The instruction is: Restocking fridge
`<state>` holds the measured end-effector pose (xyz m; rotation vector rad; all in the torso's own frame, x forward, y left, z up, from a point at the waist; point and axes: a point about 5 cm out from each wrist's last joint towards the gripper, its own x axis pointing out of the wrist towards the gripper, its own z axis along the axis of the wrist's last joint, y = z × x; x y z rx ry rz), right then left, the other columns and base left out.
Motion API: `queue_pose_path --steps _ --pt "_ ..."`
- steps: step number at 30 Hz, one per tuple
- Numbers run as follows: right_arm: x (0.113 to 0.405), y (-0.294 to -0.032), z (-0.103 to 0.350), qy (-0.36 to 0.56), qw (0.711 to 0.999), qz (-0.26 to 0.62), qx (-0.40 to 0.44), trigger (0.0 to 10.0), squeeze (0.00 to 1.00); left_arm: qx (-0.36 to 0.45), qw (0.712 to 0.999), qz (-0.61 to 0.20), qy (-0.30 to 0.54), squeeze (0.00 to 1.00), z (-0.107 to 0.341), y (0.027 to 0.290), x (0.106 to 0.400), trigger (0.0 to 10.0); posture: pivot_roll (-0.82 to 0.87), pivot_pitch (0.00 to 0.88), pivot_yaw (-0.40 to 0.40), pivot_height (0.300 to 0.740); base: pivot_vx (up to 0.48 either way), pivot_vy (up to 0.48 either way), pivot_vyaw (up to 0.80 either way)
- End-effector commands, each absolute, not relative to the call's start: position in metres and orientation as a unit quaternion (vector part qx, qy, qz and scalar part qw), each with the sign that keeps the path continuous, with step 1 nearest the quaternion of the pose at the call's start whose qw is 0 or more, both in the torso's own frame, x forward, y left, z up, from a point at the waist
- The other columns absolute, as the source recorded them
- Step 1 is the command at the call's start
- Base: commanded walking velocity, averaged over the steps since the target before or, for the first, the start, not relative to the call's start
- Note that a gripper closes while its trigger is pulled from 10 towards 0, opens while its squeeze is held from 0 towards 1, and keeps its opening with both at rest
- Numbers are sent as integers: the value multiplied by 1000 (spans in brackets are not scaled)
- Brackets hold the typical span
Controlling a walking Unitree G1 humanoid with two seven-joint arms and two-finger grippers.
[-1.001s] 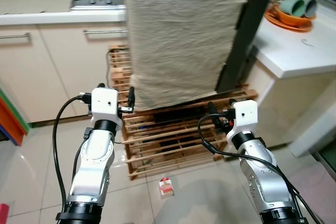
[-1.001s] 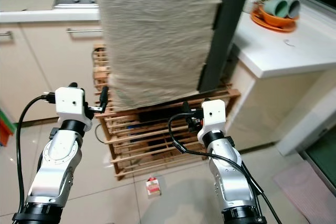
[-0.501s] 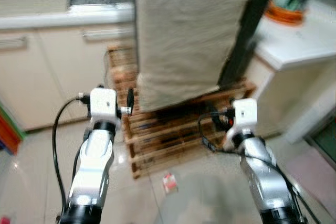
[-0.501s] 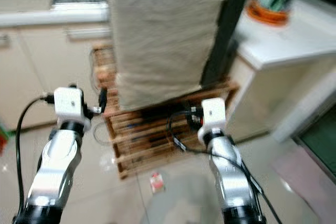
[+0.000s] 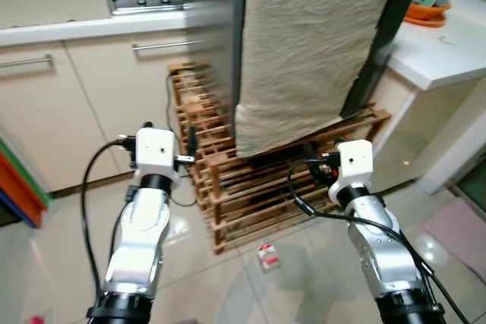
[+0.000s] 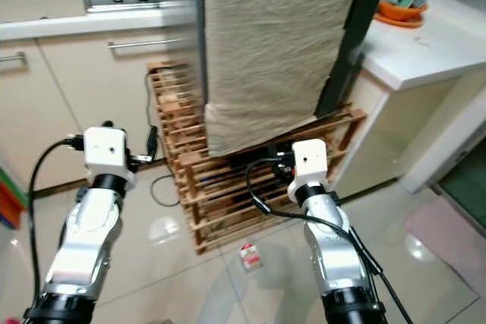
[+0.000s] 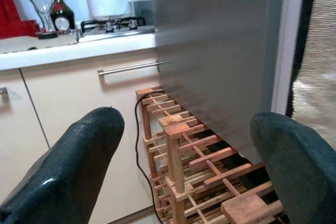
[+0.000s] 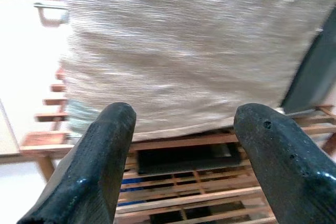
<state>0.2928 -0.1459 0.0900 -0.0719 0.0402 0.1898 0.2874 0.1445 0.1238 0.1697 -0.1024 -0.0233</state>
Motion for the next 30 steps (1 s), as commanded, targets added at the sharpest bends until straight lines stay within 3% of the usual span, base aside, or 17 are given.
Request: queue_pose_path --steps 1,9,25,30 --pt "298 -148 97 7 995 93 -45 10000 0 89 994 -12 -57 0 126 142 289 10000 -22 0 -35 740 0 0 0" --pt "302 -151 95 9 996 78 -45 10000 0 90 993 -18 -68 0 130 140 288 10000 -13 0 -39 740 0 0 0" --pt "308 -151 98 -2 996 77 -53 10000 0 69 995 0 -69 0 132 142 287 10000 -13 0 -41 740 456 0 0" --pt "307 -148 98 -6 995 88 -55 10000 0 58 996 5 -67 0 132 143 287 10000 -14 0 -39 740 243 390 0"
